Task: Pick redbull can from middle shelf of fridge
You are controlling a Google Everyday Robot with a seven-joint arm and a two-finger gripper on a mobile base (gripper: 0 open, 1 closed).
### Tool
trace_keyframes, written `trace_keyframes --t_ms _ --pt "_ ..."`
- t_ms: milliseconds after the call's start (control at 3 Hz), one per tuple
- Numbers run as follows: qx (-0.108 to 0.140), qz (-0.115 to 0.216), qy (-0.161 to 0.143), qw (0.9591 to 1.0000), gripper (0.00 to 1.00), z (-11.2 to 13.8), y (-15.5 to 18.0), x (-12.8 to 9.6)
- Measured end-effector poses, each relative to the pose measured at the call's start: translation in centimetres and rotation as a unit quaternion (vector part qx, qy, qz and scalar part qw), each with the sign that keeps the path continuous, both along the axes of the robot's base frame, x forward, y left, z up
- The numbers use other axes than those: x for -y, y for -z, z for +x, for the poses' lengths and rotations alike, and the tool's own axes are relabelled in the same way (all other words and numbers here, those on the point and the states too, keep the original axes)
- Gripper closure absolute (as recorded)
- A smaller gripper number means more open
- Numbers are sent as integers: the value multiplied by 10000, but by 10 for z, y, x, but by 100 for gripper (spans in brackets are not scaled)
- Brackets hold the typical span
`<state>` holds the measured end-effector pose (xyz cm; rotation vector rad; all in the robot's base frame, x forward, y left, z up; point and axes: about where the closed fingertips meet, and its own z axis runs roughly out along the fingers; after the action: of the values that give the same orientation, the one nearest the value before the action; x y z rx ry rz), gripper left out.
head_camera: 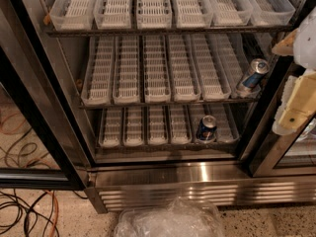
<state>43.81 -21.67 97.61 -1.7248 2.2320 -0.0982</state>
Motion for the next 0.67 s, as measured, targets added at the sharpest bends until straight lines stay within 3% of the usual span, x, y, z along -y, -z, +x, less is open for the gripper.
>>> trace_keyframes --t_ms 333,667 --pt "0 0 -1 10000 0 0 0 0" --pt "76 23 -211 9997 0 -1 3 -6"
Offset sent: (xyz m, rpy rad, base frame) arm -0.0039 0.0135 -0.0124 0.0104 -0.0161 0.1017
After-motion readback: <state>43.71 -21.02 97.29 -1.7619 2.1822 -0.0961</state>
